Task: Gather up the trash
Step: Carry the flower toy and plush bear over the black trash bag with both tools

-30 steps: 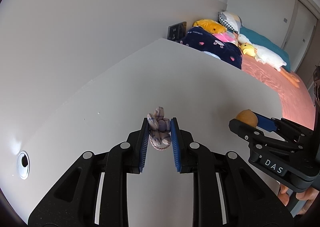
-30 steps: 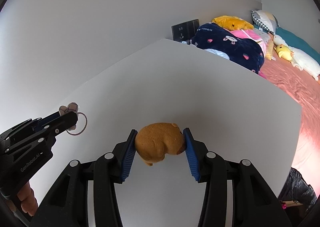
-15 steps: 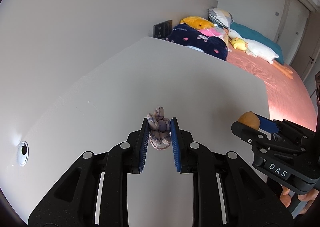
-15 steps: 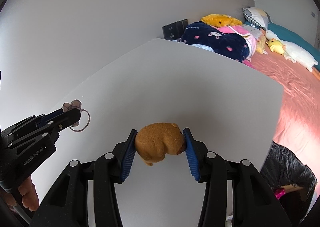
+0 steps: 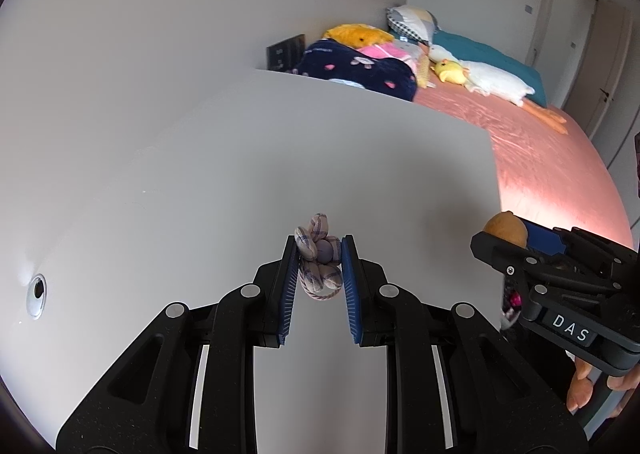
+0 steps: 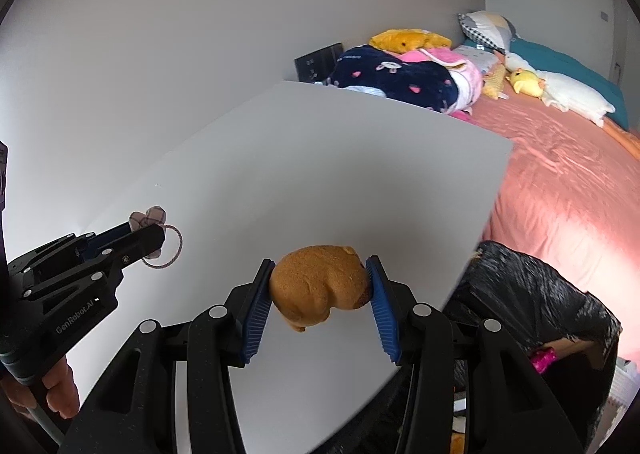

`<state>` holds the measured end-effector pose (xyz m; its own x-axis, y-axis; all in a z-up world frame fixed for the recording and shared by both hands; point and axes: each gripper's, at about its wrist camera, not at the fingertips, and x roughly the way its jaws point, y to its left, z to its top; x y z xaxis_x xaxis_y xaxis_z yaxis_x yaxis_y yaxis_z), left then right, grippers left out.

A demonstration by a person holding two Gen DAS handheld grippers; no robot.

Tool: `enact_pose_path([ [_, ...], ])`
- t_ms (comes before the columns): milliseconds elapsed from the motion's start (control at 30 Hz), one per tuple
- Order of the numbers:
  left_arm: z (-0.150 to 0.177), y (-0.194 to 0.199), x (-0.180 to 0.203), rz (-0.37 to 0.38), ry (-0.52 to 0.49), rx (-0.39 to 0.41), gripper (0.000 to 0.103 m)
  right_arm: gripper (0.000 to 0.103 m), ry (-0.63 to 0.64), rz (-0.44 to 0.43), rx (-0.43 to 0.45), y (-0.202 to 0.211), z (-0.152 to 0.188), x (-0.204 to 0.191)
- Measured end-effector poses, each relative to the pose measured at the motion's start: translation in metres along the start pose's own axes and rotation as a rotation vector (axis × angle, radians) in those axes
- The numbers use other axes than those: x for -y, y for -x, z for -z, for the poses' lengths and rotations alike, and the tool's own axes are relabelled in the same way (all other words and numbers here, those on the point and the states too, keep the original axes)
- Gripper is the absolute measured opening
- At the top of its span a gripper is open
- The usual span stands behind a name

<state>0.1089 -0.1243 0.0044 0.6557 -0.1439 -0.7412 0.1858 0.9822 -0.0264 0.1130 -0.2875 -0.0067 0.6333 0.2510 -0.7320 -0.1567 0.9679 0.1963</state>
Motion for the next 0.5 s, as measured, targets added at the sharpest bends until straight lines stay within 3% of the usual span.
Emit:
enact_pose_path([
  [500,0.007,0.005,0.055,0.069,-0.082,0.002,0.021,0.048,-0.083,0.043,0.029,0.039,0.031,0.043],
])
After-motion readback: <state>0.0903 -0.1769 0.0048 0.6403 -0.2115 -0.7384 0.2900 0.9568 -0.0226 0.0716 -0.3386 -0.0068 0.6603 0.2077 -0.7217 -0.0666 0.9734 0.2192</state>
